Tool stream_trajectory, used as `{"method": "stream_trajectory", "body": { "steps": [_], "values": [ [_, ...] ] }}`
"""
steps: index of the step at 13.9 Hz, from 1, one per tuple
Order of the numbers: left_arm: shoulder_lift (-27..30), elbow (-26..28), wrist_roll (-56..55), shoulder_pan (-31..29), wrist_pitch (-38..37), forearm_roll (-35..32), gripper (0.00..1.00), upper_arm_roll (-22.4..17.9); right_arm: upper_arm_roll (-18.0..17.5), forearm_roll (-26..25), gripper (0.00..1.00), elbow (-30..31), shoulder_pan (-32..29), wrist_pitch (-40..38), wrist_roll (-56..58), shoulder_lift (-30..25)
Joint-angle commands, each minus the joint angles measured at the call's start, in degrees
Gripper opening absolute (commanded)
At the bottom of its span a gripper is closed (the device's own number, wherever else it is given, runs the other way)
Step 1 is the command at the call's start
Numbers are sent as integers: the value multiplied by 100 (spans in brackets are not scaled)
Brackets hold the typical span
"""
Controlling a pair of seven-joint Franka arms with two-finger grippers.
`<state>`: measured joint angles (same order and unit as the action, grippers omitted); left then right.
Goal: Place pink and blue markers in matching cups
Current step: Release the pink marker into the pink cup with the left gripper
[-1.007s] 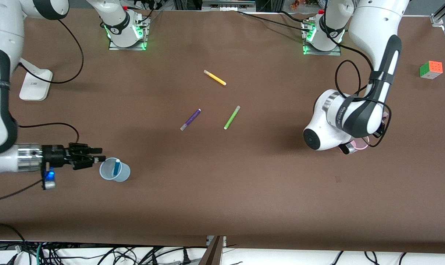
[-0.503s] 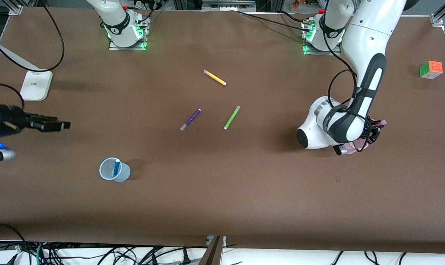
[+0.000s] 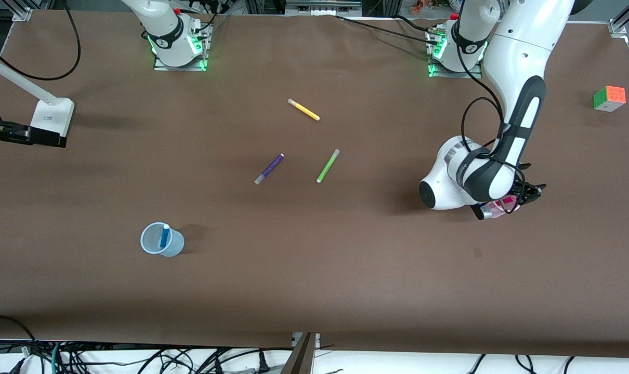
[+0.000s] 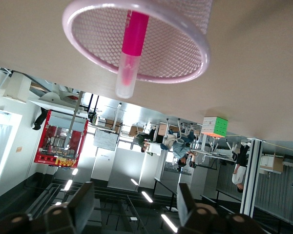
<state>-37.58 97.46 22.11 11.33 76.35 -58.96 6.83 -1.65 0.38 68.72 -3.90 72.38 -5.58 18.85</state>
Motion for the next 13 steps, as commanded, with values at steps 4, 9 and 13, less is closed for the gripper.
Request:
{"method": "stream_trajectory", "body": {
  "steps": [4,9,13],
  "values": [
    [786,-51,-1311,-280,-173,1586,100,20,-2,-126,100,2152,-14,1320,153,-1207],
    [1322,-482,-1463,-737,-42,3574,100,20,-10,-126,100,2814,-14,1999,495,-1586],
    [1911,-482,-2393,-1018,810,4778,100,20,7,-126,100,2726,-23,2061,540,-1586]
  ]
}}
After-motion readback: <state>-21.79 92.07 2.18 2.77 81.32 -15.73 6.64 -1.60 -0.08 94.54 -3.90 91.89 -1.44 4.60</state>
